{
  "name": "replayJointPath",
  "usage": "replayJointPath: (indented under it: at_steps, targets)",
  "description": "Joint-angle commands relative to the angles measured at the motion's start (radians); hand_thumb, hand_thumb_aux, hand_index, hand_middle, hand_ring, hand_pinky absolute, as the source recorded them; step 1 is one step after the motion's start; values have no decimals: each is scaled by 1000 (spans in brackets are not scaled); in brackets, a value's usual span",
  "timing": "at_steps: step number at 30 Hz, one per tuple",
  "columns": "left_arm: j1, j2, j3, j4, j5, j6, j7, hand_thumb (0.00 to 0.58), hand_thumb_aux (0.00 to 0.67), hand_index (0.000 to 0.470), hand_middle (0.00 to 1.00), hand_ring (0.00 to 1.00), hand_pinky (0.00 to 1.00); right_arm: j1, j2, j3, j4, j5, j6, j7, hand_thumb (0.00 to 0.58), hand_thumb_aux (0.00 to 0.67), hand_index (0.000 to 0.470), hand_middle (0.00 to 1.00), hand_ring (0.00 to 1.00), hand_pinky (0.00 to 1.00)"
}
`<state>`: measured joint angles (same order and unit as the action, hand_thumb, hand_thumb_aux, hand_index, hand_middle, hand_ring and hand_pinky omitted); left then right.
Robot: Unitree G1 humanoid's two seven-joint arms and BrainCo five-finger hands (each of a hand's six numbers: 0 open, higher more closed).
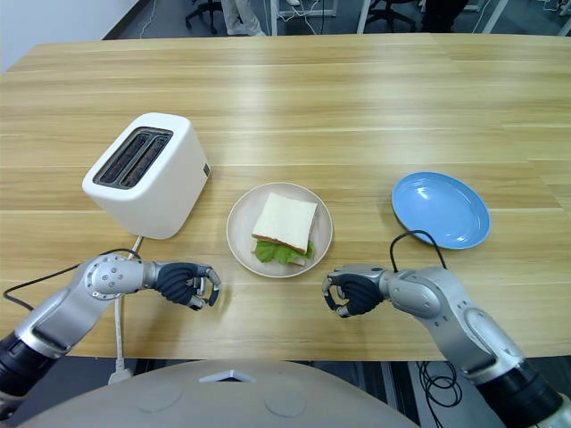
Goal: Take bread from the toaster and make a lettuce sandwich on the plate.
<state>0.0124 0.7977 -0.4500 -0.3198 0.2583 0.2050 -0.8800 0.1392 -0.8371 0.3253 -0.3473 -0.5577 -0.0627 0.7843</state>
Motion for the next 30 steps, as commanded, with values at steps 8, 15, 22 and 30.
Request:
replayJointPath:
  at_steps: [8, 15, 22, 30]
  targets:
    - [-173, -140, -77, 397, 233, -108, 213, 580, 670, 460, 1000, 1000, 1000, -244, 155, 143, 291, -255, -49, -161, 580, 670, 460, 1000, 1000, 1000]
    - [-349, -243, -74, 665, 360, -186, 455, 579, 644, 442, 1000, 1000, 1000, -440, 252, 170, 563, -317, -95, -350, 580, 670, 460, 1000, 1000, 1000]
    - [-442, -376, -91, 828, 427, -198, 639, 580, 670, 460, 1000, 1000, 1000, -512, 276, 156, 685, -317, -120, -489, 580, 670, 460, 1000, 1000, 1000]
    - [-471, -421, -37, 834, 439, -107, 690, 553, 525, 361, 1000, 1000, 1000, -566, 278, 137, 766, -312, -144, -651, 580, 670, 460, 969, 969, 969]
